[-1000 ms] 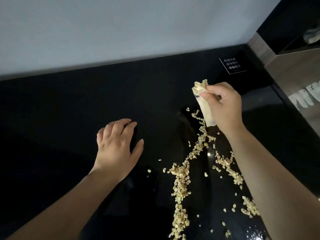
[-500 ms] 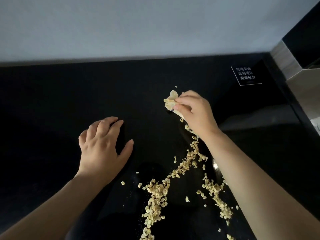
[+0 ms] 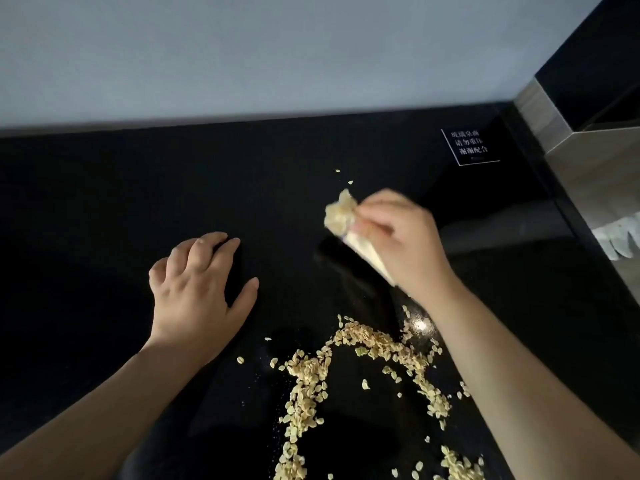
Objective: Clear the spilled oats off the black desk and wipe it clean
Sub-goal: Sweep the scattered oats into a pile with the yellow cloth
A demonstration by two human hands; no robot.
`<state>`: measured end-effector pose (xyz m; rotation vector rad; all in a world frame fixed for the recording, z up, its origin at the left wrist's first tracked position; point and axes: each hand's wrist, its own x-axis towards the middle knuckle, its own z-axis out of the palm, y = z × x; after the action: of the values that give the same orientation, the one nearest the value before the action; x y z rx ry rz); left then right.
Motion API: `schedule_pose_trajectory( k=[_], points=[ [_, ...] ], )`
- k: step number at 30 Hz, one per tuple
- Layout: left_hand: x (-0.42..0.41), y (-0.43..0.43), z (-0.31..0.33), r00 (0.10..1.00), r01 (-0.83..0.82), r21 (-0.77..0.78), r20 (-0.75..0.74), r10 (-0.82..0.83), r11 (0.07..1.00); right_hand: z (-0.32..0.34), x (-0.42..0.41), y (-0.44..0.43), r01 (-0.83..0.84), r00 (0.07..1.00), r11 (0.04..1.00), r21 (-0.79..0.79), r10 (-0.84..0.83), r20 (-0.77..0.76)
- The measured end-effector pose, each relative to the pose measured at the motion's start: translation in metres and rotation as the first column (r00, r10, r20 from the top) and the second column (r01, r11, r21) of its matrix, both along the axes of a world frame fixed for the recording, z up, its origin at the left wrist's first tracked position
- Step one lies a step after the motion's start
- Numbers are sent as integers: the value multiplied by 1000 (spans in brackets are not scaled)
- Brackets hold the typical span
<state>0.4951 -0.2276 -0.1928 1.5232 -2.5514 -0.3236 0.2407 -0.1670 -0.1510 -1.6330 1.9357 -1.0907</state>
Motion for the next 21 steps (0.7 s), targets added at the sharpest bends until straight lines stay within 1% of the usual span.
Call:
schedule_pose_trajectory(
  k=[2, 4, 6, 10, 12, 16, 21],
  points=[
    [1, 1, 0, 1000, 9, -1, -5, -9, 1000, 0, -17, -34, 66, 996, 997, -39, -68, -51],
    [2, 4, 0, 1000, 20, -1, -7, -20, 1000, -6, -34, -64, 105, 992, 994, -36, -107, -66],
    [3, 7, 1, 1000, 26, -1, -11, -26, 1000, -12, -47, -88, 106, 991, 994, -12, -106, -77],
    [5, 6, 1, 1000, 21, -33, -17, -22, 999, -25, -61, -127, 73, 986, 996, 51, -64, -153],
    [4, 2, 1, 1000, 12, -47, -18, -13, 999, -29, -61, -138, 49, 987, 995, 88, -35, -154],
    [2, -6, -3, 1000, 2, -52, -27, -3, 999, -33, -50, -131, 13, 995, 997, 78, -6, -101],
    [7, -5, -9, 1000, -7, -29, -4, 7, 1000, -39, -10, -59, -150, 985, 982, 115, 158, -65]
  ],
)
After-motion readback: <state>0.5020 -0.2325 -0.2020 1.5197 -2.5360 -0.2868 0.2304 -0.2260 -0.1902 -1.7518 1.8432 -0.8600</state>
